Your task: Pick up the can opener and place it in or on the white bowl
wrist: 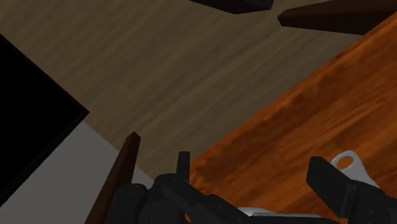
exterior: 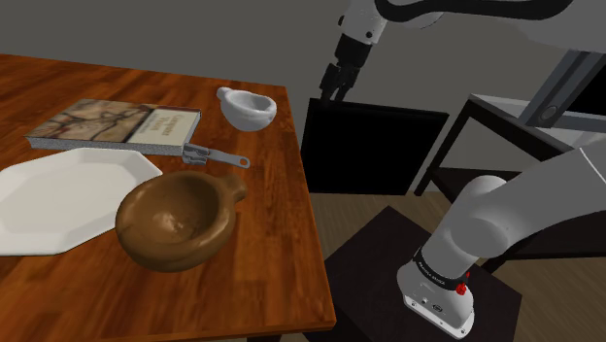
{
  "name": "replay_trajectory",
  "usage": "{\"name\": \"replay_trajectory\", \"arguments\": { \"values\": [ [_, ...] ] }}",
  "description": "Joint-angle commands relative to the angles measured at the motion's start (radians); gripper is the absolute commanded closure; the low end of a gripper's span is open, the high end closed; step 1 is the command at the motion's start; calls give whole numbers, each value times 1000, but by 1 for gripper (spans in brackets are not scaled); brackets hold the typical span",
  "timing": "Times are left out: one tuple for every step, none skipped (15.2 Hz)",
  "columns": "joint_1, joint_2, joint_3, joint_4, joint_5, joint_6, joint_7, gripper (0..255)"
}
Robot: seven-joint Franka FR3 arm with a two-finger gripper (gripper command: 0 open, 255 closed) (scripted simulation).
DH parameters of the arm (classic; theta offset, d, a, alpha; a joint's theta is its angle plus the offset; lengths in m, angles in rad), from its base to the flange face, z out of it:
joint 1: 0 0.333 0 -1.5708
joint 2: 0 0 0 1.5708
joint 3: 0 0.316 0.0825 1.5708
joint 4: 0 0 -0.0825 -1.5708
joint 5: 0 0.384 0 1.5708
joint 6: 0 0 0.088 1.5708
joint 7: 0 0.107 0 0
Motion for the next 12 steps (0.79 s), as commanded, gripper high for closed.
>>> {"name": "replay_trajectory", "arguments": {
  "values": [
    [20,63,26,41,2,21,-6,0],
    [30,90,38,57,1,31,-9,0],
    [39,118,51,75,0,40,-12,0],
    [48,145,63,93,-2,49,-14,0],
    [56,173,76,111,-4,57,-17,0],
    [65,200,89,130,-8,64,-19,0],
    [73,228,101,150,-12,71,-20,0],
    [82,256,114,170,-16,78,-22,0],
    [90,284,127,191,-22,84,-23,0],
    [99,312,139,212,-28,89,-24,0],
    [108,340,152,233,-35,94,-24,0],
    [117,368,164,255,-43,98,-25,0]
  ]
}}
